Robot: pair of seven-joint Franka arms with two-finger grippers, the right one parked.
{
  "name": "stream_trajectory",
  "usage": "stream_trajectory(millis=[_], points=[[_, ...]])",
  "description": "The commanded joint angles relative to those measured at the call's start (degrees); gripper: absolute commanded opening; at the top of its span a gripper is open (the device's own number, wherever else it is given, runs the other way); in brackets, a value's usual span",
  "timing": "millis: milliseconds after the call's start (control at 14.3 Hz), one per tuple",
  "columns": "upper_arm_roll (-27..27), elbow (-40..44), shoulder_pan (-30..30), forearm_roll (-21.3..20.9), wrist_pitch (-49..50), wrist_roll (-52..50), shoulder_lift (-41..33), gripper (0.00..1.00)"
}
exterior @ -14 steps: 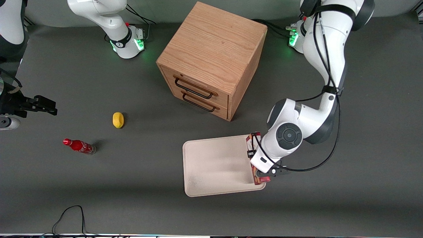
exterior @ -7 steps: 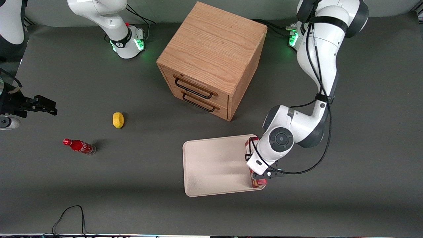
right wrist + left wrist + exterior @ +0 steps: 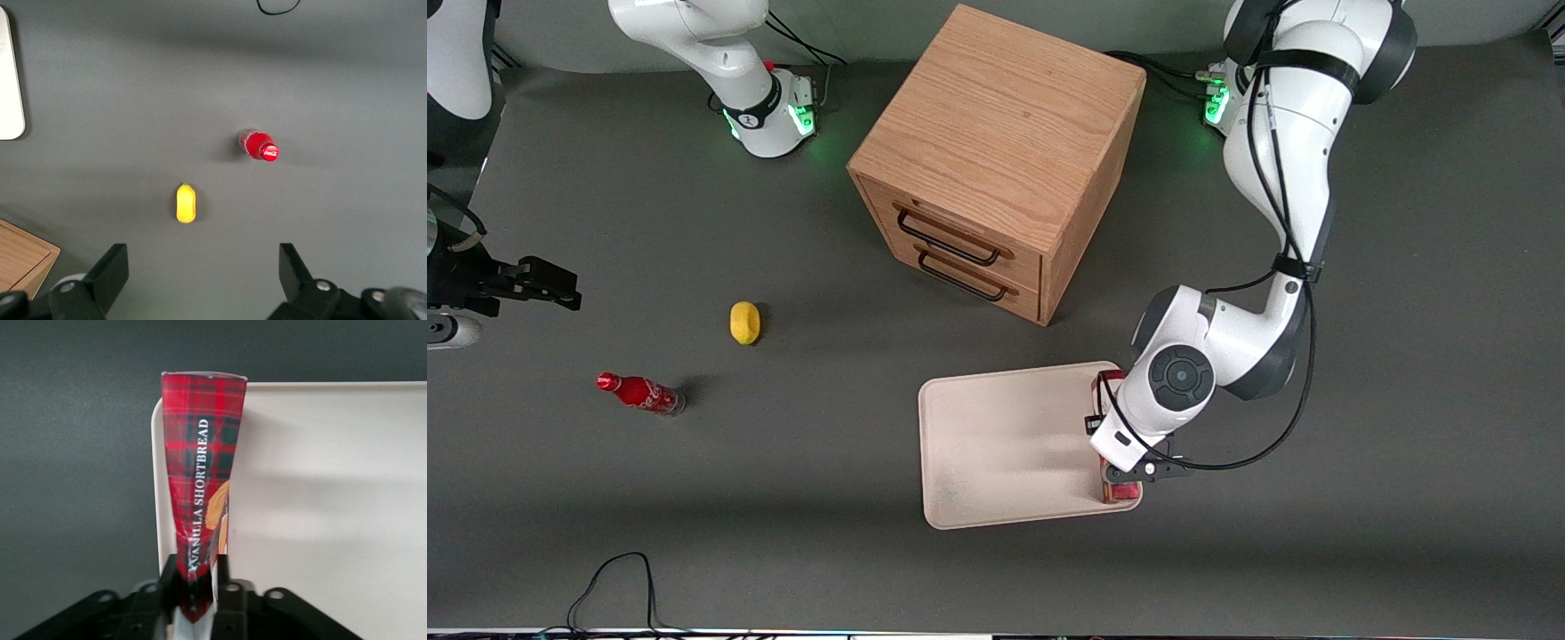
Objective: Place red cookie box on tray
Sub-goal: 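Lower the box onto the tray and open the left gripper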
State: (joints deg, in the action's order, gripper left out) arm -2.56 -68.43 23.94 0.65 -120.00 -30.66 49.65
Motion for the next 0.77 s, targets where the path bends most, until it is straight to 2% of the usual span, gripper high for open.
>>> stream_trajectory(millis=[0,698], points=[[0.36,0.5,0.41,-0.56,-0.24,0.34,0.01,1.0],[0.36,0.41,0.32,-0.56,-0.06,0.43,-0.43,1.0]])
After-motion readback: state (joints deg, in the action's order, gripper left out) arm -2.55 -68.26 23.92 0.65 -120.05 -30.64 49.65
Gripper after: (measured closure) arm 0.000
